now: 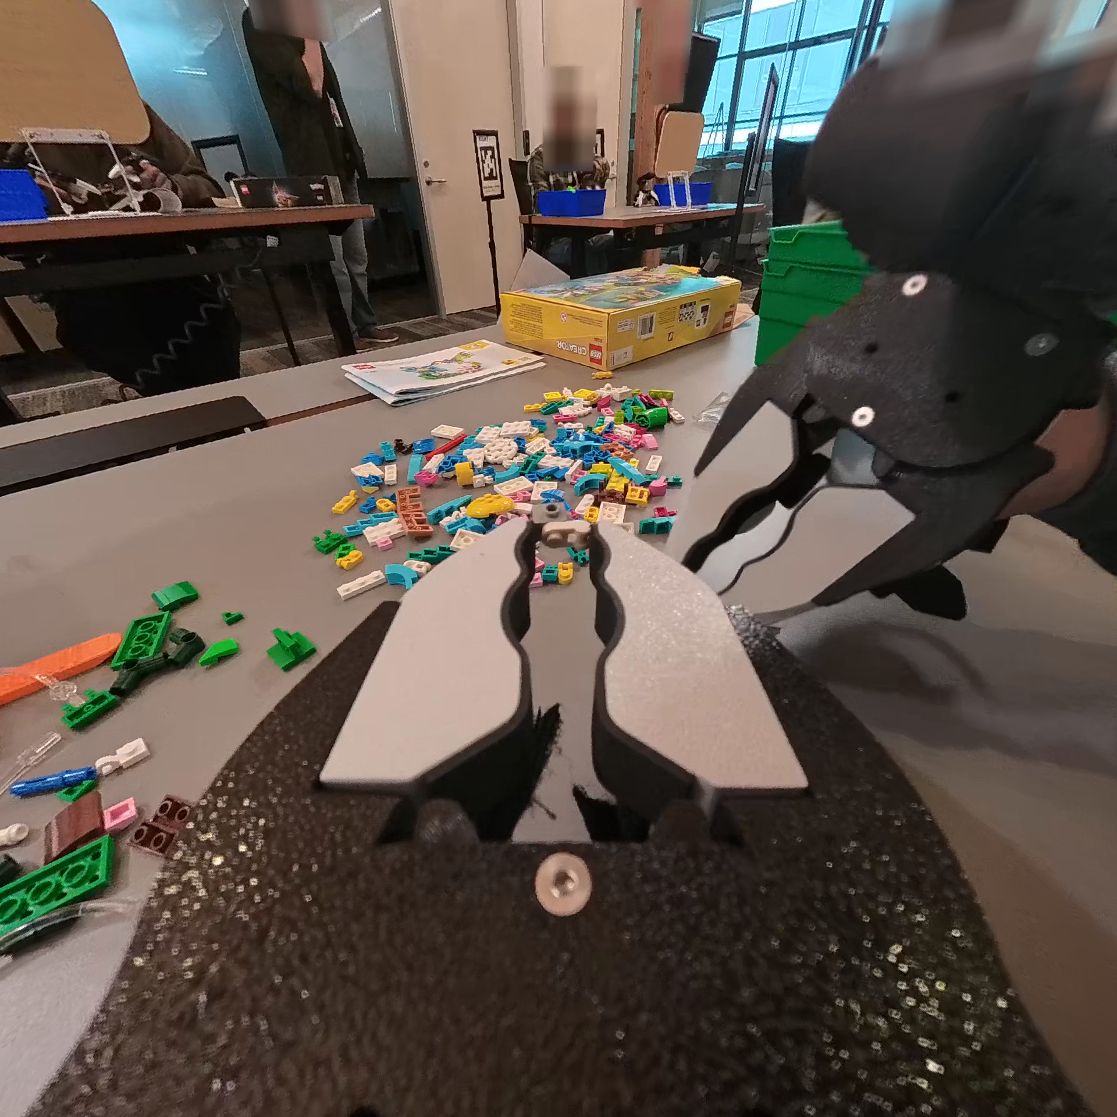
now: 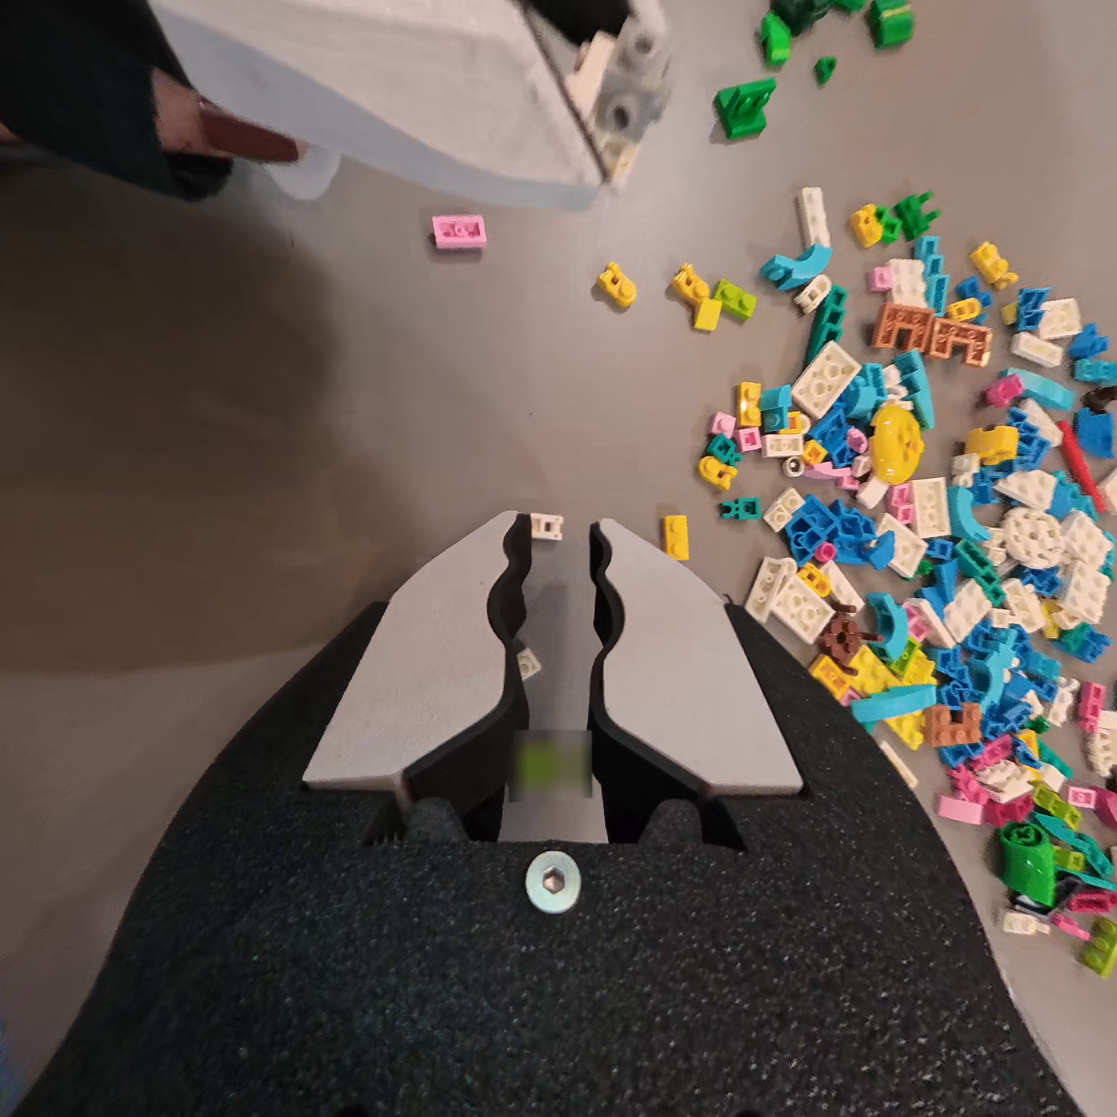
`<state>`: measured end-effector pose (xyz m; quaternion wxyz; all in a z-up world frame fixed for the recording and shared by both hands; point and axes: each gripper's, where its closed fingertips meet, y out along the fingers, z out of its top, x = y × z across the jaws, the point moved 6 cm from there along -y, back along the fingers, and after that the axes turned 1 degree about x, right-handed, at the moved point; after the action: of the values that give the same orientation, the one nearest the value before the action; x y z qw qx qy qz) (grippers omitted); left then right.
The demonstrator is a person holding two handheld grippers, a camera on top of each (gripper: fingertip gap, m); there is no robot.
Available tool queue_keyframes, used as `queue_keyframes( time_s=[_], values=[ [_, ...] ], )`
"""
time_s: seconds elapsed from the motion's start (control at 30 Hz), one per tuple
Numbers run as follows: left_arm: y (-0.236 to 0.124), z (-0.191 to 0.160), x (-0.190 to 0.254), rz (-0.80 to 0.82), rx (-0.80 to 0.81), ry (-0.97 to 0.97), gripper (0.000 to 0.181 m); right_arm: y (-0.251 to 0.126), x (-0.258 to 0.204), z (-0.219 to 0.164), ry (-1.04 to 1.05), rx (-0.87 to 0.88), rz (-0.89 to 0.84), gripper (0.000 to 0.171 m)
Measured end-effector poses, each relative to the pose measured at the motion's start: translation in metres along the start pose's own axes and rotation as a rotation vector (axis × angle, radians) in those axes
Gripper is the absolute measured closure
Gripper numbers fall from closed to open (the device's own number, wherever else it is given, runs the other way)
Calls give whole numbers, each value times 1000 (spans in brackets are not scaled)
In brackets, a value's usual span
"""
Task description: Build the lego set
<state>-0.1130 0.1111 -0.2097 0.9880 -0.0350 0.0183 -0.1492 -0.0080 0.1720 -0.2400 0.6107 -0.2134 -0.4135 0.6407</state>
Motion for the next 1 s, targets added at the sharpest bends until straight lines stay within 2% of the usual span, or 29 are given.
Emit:
queue_keyframes(
  time_s=[0.3, 0.37, 0.57, 0.73, 1.0],
  values=[
    [0, 0, 0, -7, 1, -5, 165, -33, 9, 28, 51, 307, -10, 152],
    [0, 0, 0, -7, 1, -4, 165, -35, 10, 27, 64, 296, -3, 153],
    [0, 0, 1, -14, -5, -1, 165, -22, 7, 5, 36, 113, 56, 153],
    [1, 0, 1, -19, -7, 0, 165, -25, -1, 15, 45, 236, 119, 153],
    [1, 0, 1, -20, -6, -4, 165, -33, 8, 23, 38, 279, 13, 159]
  ],
)
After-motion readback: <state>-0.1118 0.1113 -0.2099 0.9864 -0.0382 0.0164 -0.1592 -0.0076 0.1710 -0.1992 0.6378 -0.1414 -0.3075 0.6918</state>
